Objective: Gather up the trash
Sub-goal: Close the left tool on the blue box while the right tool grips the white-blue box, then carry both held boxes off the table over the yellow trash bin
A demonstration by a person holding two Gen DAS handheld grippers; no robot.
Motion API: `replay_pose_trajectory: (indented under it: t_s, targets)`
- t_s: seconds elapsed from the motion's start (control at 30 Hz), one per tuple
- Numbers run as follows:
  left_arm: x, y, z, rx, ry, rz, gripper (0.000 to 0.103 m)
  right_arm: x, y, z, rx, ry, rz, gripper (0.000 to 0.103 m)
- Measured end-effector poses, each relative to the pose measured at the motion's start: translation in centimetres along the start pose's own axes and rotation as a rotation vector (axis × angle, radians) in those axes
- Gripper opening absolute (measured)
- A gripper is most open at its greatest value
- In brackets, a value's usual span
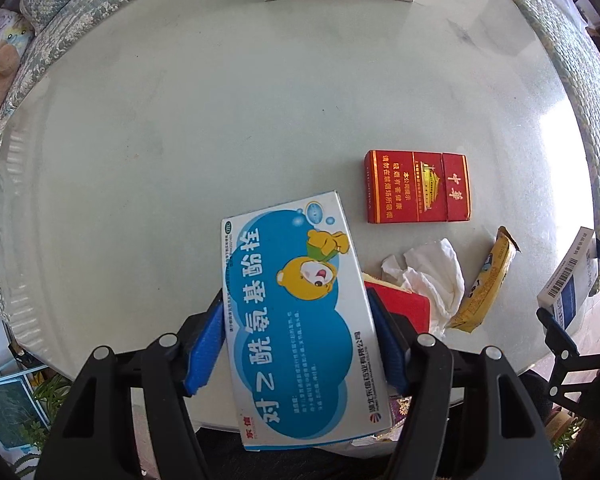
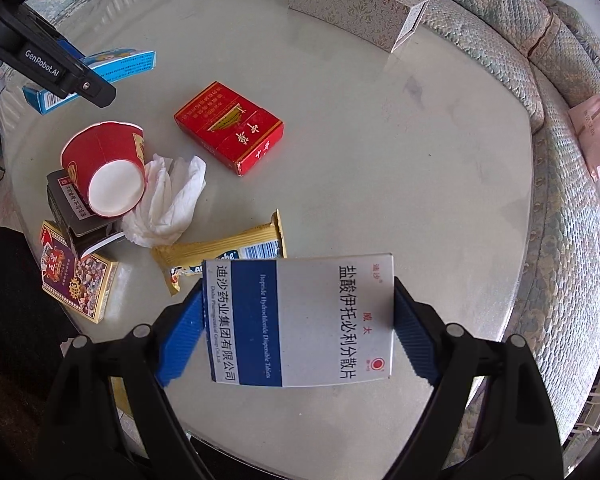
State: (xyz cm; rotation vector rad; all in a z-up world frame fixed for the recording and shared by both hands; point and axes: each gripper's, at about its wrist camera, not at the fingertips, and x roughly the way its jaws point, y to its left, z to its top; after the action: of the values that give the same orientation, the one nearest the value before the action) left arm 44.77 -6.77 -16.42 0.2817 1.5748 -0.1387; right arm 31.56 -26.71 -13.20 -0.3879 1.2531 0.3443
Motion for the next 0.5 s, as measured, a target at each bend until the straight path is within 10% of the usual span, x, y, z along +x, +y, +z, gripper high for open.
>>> replay_pose_trajectory:
  t_s: [0.5]
  targets:
    - [-4.7,-2.8,-9.7,0.060,-0.051,0.004,0.064,-7.4,4.5,-1.1,-0.030,-0.077,-0.043,0.084]
